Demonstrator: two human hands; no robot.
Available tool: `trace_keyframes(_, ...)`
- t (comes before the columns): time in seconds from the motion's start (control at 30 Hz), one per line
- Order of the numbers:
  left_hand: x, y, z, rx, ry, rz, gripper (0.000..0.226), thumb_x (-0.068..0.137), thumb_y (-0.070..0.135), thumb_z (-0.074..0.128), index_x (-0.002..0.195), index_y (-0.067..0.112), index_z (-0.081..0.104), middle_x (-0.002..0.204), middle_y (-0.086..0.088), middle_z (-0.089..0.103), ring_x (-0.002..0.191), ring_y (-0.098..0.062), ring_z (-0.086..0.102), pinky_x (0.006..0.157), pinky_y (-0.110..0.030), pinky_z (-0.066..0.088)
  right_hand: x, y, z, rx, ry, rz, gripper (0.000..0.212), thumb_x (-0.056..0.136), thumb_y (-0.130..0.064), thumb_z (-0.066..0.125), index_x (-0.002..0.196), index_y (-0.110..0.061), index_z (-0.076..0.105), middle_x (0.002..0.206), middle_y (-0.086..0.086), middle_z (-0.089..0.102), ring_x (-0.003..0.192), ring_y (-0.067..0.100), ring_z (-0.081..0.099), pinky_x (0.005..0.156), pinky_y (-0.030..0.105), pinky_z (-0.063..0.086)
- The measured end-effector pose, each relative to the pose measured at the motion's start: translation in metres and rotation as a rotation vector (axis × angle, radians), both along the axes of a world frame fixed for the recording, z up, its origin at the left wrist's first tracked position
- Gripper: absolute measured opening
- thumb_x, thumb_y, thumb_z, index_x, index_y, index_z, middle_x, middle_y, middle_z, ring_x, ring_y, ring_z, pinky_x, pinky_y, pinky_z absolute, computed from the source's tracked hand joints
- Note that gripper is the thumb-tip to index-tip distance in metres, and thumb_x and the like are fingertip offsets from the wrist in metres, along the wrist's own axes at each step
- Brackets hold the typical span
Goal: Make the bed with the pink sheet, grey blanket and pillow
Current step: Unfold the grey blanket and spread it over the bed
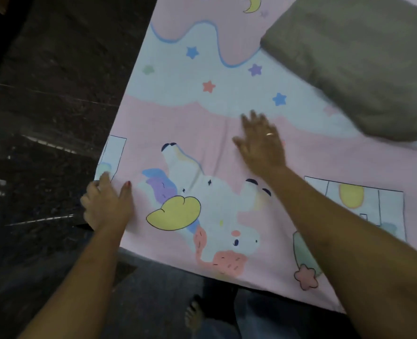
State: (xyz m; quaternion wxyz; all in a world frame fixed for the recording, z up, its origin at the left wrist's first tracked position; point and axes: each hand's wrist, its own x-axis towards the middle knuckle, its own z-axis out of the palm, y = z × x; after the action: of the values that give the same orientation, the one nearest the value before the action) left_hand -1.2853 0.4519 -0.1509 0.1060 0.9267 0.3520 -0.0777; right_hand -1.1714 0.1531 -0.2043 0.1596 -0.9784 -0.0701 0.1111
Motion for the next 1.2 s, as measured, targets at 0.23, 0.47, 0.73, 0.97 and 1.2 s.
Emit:
trace_keyframes(0.23, 0.017, 0.03, -0.017, 0.017, -0.177, 0.136, 0.041, 0.094, 0.036, 0.052, 0.123, 0.008, 0.047, 0.128, -0.023, 0.044, 0.116, -0.042, 0.04, 0.09, -0.055, 0.037, -0.044, 0.099, -0.015, -0.087, -0.052, 0.118, 0.073, 0.086, -0.058, 0.019, 0.146, -0.02, 0.035, 0.153, 0.005, 0.032, 0.141, 0.03, 0.029, 0.112, 0.045, 0.01)
trace_keyframes(0.47, 0.022, 0.086, -0.018, -0.128, -0.124, -0.211, 0.021, 0.096, 0.025, 0.046, 0.088, 0.006, 0.05, 0.099, -0.022, 0.053, 0.086, -0.043, 0.055, 0.067, -0.047, 0.041, -0.071, 0.22, 0.011, 0.131, -0.088, 0.532, 0.063, 0.092, -0.054, 0.032, 0.145, -0.02, 0.038, 0.149, 0.004, 0.041, 0.138, 0.024, 0.036, 0.112, 0.041, 0.019)
trace_keyframes(0.73, 0.028, 0.139, -0.026, -0.444, -0.067, -0.474, 0.018, 0.096, 0.019, 0.046, 0.082, 0.01, 0.051, 0.093, -0.01, 0.058, 0.08, -0.034, 0.054, 0.065, -0.037, 0.04, 0.008, 0.192, -0.004, -0.07, 0.018, -0.362, 0.067, 0.097, -0.053, 0.025, 0.152, -0.018, 0.014, 0.159, 0.005, 0.013, 0.147, 0.026, 0.01, 0.117, 0.042, 0.008)
trace_keyframes(0.97, -0.018, 0.199, -0.055, -0.525, 0.252, -0.471, 0.028, 0.096, 0.02, 0.046, 0.071, 0.01, 0.05, 0.064, -0.006, 0.055, 0.063, -0.026, 0.055, 0.06, -0.042, 0.046, -0.016, 0.322, 0.012, -0.041, -0.057, 0.057, 0.065, 0.092, -0.059, 0.017, 0.149, -0.029, 0.028, 0.156, -0.006, 0.025, 0.147, 0.021, 0.01, 0.116, 0.044, -0.001)
trace_keyframes(1.2, 0.036, 0.188, -0.05, -0.962, 0.206, -0.187, 0.017, 0.098, 0.024, 0.046, 0.084, 0.024, 0.054, 0.085, -0.007, 0.063, 0.076, -0.025, 0.059, 0.066, -0.038, 0.048, 0.027, 0.272, 0.015, 0.139, -0.15, -0.116, 0.064, 0.092, -0.052, 0.03, 0.145, -0.017, 0.037, 0.151, 0.006, 0.036, 0.143, 0.029, 0.023, 0.115, 0.049, 0.02)
